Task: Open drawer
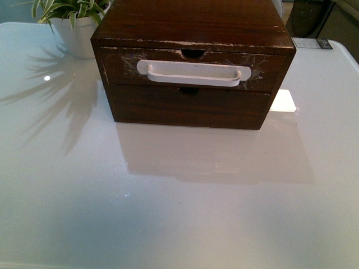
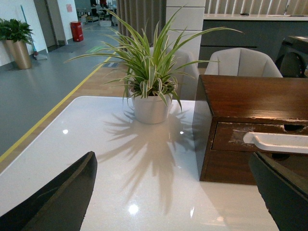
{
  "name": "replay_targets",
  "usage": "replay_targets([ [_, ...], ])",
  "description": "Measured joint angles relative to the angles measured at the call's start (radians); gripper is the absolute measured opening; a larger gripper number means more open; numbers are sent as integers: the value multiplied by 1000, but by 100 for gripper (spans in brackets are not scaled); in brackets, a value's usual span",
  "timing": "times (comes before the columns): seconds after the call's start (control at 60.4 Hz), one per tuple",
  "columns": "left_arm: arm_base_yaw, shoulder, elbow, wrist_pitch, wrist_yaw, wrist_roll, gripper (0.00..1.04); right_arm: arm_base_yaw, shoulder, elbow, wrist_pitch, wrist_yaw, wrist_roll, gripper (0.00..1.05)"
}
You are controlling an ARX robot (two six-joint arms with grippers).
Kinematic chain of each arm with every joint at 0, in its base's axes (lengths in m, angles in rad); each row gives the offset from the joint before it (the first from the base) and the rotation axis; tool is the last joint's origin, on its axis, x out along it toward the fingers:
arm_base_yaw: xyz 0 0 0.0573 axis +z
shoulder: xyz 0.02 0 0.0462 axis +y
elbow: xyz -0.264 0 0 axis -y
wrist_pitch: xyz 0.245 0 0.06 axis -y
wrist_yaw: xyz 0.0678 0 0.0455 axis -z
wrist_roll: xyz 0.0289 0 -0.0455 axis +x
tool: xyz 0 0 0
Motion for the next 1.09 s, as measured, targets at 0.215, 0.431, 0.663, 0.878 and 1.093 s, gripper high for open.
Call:
replay_targets([
  [0.215,0,0,0,0,0,0,96,0,0,0,0,0,0,96],
  [0.431,0,0,0,0,0,0,96,0,0,0,0,0,0,96],
  [0.663,0,0,0,0,0,0,96,0,0,0,0,0,0,96],
  [0.878,51,75,57,-152,189,51,96,0,0,0,0,1,0,96],
  [1.093,-23,322,148,-369,430,235,96,112,344,149,-220,233,27,96],
])
